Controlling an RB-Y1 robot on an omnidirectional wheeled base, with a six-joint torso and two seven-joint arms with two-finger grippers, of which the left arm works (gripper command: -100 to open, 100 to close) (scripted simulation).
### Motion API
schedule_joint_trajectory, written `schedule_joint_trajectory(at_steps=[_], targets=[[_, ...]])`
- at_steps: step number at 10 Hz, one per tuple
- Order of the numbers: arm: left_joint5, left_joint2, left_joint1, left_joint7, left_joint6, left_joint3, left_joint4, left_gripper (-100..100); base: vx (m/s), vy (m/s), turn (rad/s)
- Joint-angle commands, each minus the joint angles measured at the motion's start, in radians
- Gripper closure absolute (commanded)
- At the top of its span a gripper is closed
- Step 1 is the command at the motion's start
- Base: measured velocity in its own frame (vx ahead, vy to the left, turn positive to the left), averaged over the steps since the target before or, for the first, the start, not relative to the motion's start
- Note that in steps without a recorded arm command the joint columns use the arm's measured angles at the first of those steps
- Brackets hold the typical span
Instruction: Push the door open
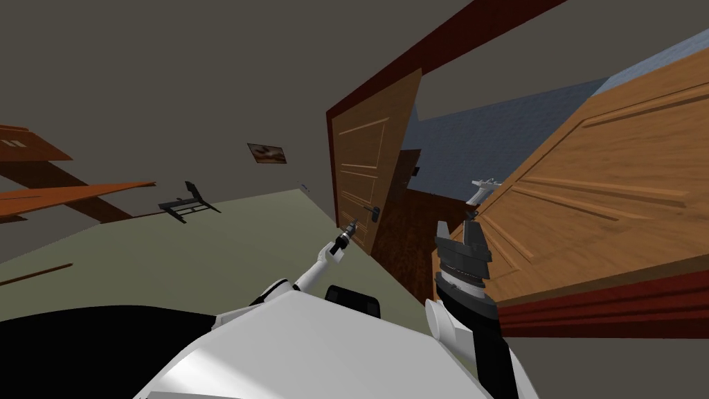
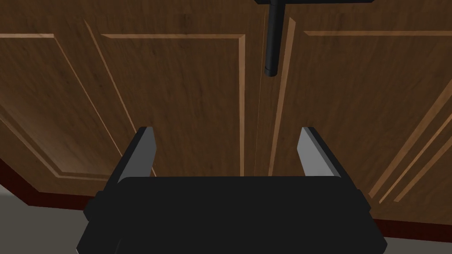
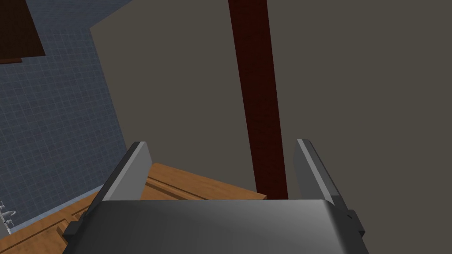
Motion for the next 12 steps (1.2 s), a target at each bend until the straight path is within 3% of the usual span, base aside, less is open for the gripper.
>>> schedule_joint_trajectory(at_steps=[1,2,9,12], targets=[[-0.001,-0.007,-0.020,0.005,-0.002,-0.005,0.035,-100,0.097,0.025,-0.019],[-0.001,-0.014,-0.045,0.011,-0.001,-0.011,0.075,-100,0.133,0.041,-0.040],[-0.004,-0.044,-0.119,0.029,0.001,-0.030,0.192,-100,0.088,0.027,-0.022],[-0.005,-0.069,-0.167,0.041,0.003,-0.042,0.268,-100,0.124,0.041,-0.032]])
